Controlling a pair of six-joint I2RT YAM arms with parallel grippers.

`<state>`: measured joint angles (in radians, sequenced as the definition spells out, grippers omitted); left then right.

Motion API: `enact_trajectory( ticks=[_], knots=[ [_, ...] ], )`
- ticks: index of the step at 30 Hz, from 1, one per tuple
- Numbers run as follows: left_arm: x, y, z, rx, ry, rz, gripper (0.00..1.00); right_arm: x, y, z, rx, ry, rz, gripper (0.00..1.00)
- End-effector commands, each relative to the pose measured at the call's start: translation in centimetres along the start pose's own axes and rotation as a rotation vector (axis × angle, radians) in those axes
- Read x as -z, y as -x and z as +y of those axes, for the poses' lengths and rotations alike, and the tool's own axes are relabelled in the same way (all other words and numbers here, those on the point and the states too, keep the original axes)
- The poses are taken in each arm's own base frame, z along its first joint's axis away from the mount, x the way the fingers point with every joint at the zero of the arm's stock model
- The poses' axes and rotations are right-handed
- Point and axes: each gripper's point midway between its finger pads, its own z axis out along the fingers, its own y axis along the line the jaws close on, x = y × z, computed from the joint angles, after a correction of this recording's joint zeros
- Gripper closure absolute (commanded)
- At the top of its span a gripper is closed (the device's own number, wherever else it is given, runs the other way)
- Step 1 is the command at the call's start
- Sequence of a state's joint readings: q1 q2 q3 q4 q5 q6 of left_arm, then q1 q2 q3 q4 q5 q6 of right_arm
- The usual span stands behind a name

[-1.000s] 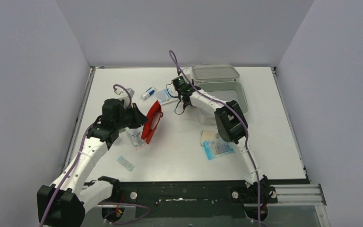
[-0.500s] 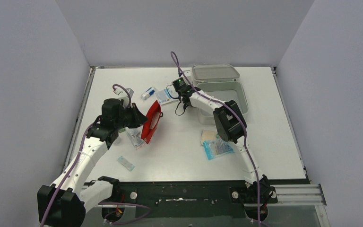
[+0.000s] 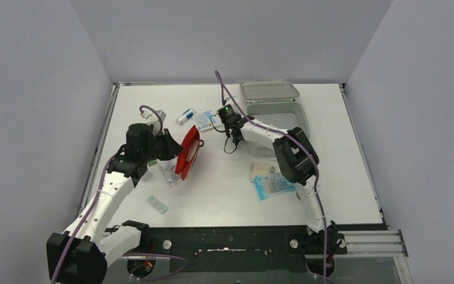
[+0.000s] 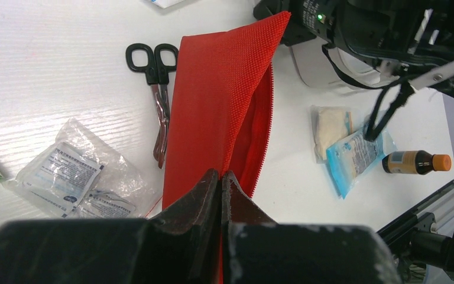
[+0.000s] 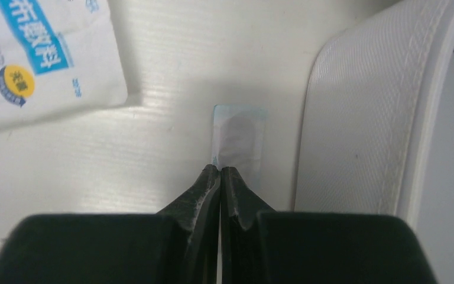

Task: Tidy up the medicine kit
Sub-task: Pick up the medical item at the center of the board, then place the medical item at the medicine pouch.

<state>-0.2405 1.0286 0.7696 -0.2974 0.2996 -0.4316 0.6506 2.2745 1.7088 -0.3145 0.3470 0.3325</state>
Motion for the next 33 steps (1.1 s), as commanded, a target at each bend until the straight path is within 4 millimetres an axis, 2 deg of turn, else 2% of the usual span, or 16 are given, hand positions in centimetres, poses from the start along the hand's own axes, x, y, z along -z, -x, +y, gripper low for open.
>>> enact_trajectory(
  ticks=[1,7,12,19,26,33],
  knots=[
    [0.8,2.0,-0.7,-0.03,-0.022,-0.066,1.0,4.7,2.4,0.8,-0.083,0.092,-0.059,1.0],
    [1.0,2.2,-0.4,-0.025,-0.011,-0.078,1.0,8.9,2.1,0.7,-0.152,0.158,-0.095,1.0],
    [0.7,2.3,-0.4,-0.012,-0.013,-0.082,1.0,11.7,1.9,1.3,-0.203,0.198,-0.124,1.0],
    [0.0,2.6,-0.6,0.062,-0.027,-0.102,1.0,16.9,2.9,3.8,-0.376,0.4,-0.168,1.0],
    [-1.1,2.3,-0.7,0.125,-0.043,-0.086,1.0,23.4,4.9,6.4,-0.533,0.589,-0.279,1.0],
    [-1.8,2.5,-1.1,0.167,-0.07,-0.082,1.0,27.3,5.8,9.0,-0.717,0.804,-0.297,1.0]
  ],
)
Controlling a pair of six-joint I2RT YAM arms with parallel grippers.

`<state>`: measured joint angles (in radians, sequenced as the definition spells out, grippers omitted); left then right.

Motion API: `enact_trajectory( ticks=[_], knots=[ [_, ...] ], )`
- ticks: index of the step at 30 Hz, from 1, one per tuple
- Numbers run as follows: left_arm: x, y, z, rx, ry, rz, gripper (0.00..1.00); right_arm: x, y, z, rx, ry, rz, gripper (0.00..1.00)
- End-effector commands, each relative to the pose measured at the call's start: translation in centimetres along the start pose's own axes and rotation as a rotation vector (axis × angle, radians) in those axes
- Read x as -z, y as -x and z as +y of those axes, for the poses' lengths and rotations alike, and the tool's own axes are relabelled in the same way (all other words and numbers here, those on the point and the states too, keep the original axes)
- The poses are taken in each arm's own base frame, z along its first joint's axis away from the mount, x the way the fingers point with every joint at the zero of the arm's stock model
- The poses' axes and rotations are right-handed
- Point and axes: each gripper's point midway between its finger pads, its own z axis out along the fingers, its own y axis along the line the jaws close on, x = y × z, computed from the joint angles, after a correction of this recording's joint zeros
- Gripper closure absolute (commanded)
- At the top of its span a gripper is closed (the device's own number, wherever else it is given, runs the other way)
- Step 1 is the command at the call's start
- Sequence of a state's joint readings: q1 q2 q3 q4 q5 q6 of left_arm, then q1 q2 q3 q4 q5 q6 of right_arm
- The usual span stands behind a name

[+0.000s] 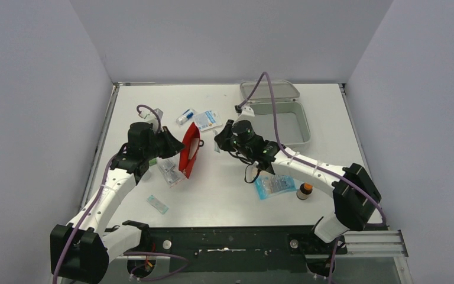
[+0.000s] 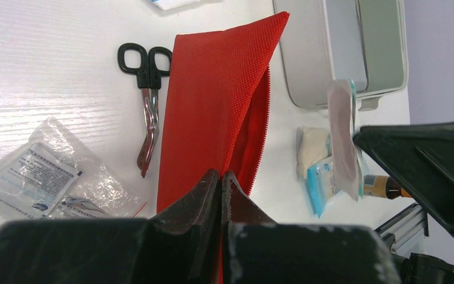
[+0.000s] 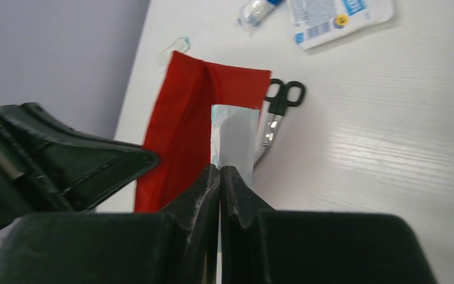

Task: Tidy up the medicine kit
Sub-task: Place the medical item at the medicine pouch.

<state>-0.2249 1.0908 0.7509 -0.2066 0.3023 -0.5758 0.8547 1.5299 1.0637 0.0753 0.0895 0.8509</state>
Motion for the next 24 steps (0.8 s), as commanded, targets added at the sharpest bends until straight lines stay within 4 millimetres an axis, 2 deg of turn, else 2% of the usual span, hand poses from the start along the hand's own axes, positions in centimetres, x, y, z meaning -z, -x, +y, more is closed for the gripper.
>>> enact_trajectory(
  ticks=[1,5,7,12,16,24],
  knots=[
    [-0.1,2.1,-2.0,0.025,-0.09,-0.07,1.0,1.2,2.0,5.1,-0.206,0.203,-0.084,1.0],
    [0.0,2.6,-2.6,0.047,-0.122,-0.1,1.0,1.3,2.1,7.2,-0.291,0.283,-0.088,1.0],
    [0.1,2.6,-2.9,0.055,-0.135,-0.106,1.0,1.1,2.2,7.5,-0.311,0.284,-0.099,1.0],
    [0.4,2.3,-3.6,0.073,-0.173,-0.093,1.0,0.2,2.6,7.6,-0.345,0.282,-0.126,1.0],
    [1.1,3.2,-4.9,0.066,-0.222,-0.12,1.0,-1.3,2.0,7.0,-0.373,0.242,-0.117,1.0],
    [1.6,3.2,-6.3,0.075,-0.29,-0.105,1.0,-3.3,1.0,6.3,-0.401,0.22,-0.098,1.0]
  ],
)
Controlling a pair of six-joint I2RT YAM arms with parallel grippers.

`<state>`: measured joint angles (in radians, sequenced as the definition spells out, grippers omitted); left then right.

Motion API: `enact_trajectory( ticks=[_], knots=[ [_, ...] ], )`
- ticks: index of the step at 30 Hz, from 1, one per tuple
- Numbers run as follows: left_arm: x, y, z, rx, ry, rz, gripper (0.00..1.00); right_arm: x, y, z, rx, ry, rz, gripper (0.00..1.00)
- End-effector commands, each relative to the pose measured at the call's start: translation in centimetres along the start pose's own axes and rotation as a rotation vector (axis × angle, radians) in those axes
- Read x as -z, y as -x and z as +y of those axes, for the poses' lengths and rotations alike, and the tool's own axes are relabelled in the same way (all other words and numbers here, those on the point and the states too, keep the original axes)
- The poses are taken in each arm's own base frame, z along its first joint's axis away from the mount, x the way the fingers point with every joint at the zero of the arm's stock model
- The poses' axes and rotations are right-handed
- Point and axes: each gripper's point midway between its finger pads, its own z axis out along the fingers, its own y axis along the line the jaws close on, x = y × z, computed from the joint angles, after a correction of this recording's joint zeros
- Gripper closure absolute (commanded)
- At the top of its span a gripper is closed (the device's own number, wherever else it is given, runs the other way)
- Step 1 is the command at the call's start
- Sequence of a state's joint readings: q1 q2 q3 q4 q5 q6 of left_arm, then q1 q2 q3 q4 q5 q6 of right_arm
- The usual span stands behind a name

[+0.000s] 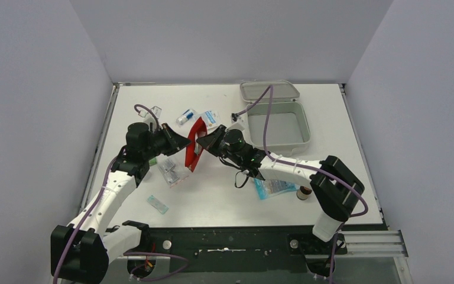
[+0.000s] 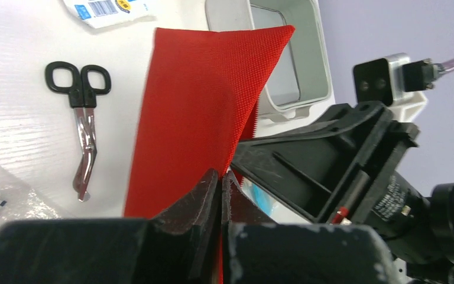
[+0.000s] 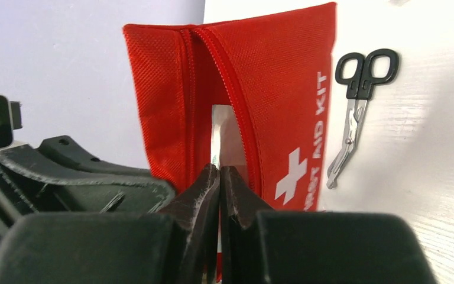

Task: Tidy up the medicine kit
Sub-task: Place the medical item at the medicine pouch, then adjust the medicine pouch.

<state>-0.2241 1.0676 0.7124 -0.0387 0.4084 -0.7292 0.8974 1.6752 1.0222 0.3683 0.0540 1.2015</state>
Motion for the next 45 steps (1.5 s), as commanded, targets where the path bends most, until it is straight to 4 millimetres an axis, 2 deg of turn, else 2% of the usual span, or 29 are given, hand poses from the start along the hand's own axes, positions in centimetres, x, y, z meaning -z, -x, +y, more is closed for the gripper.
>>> enact_trajectory(
  ticks=[1,4,11,14,15,22,25,28,29,33,39,43,45],
  knots=[
    [0.7,1.7,-3.2,-0.026,-0.129,-0.047,1.0,-0.7,2.4,3.9,-0.038,0.096,-0.086,1.0],
    [0.8,1.6,-3.2,-0.026,-0.128,-0.044,1.0,-0.8,2.4,3.4,-0.017,0.076,-0.093,1.0],
    [0.5,1.1,-2.4,-0.04,-0.102,-0.018,1.0,0.3,2.4,3.0,0.101,0.045,-0.053,0.72],
    [0.4,1.0,-2.4,-0.071,-0.104,0.0,1.0,2.1,2.6,3.1,0.206,0.039,-0.015,0.65],
    [0.4,0.4,-2.0,-0.068,-0.089,0.03,1.0,2.7,2.8,3.1,0.243,0.046,-0.001,0.63],
    [0.2,-0.3,-2.2,-0.171,-0.134,0.08,1.0,7.3,4.8,2.8,0.61,0.042,0.131,0.61],
    [0.5,0.0,-3.0,-0.229,-0.178,0.065,1.0,9.3,6.1,2.9,0.802,0.072,0.137,0.6],
    [0.6,0.0,-3.0,-0.255,-0.172,0.069,1.0,10.4,8.7,2.4,0.907,0.076,0.148,0.59],
    [0.6,-0.2,-3.1,-0.261,-0.181,0.079,1.0,10.6,9.3,2.5,0.94,0.095,0.155,0.58],
    [0.5,-1.1,-3.7,-0.279,-0.221,0.112,1.0,10.4,9.4,2.9,1.084,0.188,0.214,0.55],
    [0.9,-3.7,-6.2,-0.397,-0.337,0.165,1.0,9.1,8.2,2.9,1.221,0.319,0.333,0.45],
    [1.4,-5.5,-8.1,-0.521,-0.408,0.186,1.0,8.4,7.6,3.3,1.252,0.385,0.365,0.45],
    [1.5,-6.2,-8.7,-0.553,-0.434,0.197,1.0,8.7,6.6,3.3,1.264,0.435,0.414,0.47]
  ],
)
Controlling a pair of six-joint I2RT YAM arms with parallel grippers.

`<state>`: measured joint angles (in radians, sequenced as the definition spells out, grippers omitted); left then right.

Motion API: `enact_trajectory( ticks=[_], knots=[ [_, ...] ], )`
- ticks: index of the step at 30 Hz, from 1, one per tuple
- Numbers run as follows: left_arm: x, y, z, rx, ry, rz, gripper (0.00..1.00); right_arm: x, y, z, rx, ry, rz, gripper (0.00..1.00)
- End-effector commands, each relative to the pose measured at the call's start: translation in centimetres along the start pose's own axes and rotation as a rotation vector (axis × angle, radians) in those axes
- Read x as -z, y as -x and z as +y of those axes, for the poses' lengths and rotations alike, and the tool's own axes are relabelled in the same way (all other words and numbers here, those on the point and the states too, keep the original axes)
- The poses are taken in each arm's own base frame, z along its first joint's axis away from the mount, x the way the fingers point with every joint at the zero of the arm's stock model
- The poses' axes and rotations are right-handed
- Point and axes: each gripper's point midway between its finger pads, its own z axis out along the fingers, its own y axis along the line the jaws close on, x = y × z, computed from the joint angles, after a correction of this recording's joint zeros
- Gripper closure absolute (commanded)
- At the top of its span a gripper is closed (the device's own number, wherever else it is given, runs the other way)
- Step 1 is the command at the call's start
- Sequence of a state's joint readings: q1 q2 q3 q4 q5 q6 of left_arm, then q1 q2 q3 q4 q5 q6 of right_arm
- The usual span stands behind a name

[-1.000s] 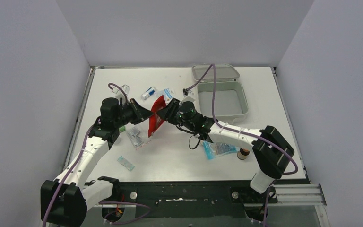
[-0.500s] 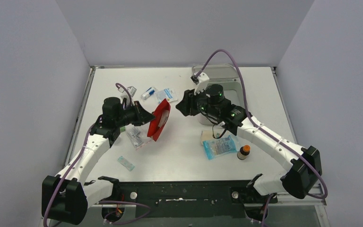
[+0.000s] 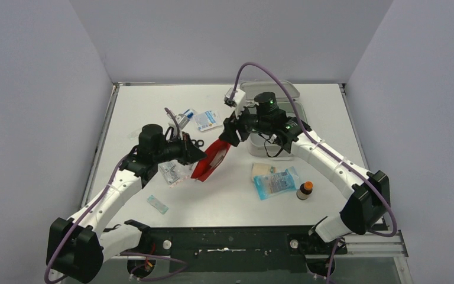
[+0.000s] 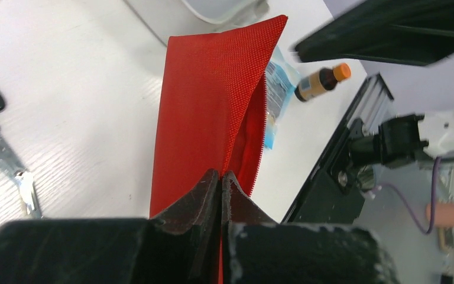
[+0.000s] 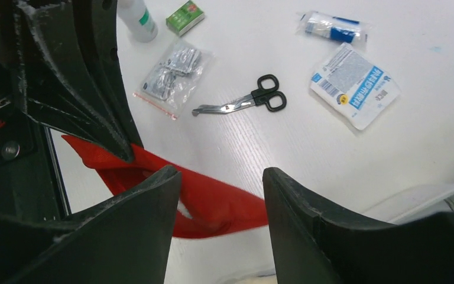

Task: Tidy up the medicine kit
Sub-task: Adjust the medicine pouch.

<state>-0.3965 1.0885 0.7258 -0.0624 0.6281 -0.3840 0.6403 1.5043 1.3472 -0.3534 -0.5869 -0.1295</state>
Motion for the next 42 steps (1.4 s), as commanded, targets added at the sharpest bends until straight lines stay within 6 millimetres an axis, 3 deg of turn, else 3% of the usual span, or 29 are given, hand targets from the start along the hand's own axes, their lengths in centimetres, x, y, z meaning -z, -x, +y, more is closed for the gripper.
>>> enact_trajectory(
  ticks=[1,12,26,30,35,36,40,42],
  knots=[
    [0.2,2.0,-3.9,-0.202,-0.122,-0.045,1.0,0.2,1.7,2.0,0.135,0.161,-0.033,0.48],
    [0.0,1.9,-4.7,-0.277,-0.143,-0.038,1.0,1.5,0.1,5.4,0.137,0.325,-0.011,0.49],
    [0.2,1.8,-5.0,-0.324,-0.161,-0.043,1.0,0.7,-1.8,5.2,0.112,0.337,0.057,0.55],
    [0.2,2.1,-5.1,-0.324,-0.16,-0.058,1.0,0.6,-1.8,5.4,0.113,0.352,0.058,0.68],
    [0.0,2.9,-4.7,-0.296,-0.123,-0.067,1.0,0.8,-1.2,5.2,0.102,0.342,0.022,1.0],
    [0.0,3.2,-4.3,-0.279,-0.091,-0.073,0.98,0.9,-1.0,4.9,0.092,0.328,0.009,1.0],
    [0.1,3.8,-1.8,-0.213,0.067,-0.086,0.71,1.2,-0.7,3.5,0.011,0.237,-0.025,1.0],
    [0.3,4.1,-0.6,-0.184,0.15,-0.089,0.65,1.4,-0.6,3.0,-0.032,0.191,-0.041,1.0]
  ],
)
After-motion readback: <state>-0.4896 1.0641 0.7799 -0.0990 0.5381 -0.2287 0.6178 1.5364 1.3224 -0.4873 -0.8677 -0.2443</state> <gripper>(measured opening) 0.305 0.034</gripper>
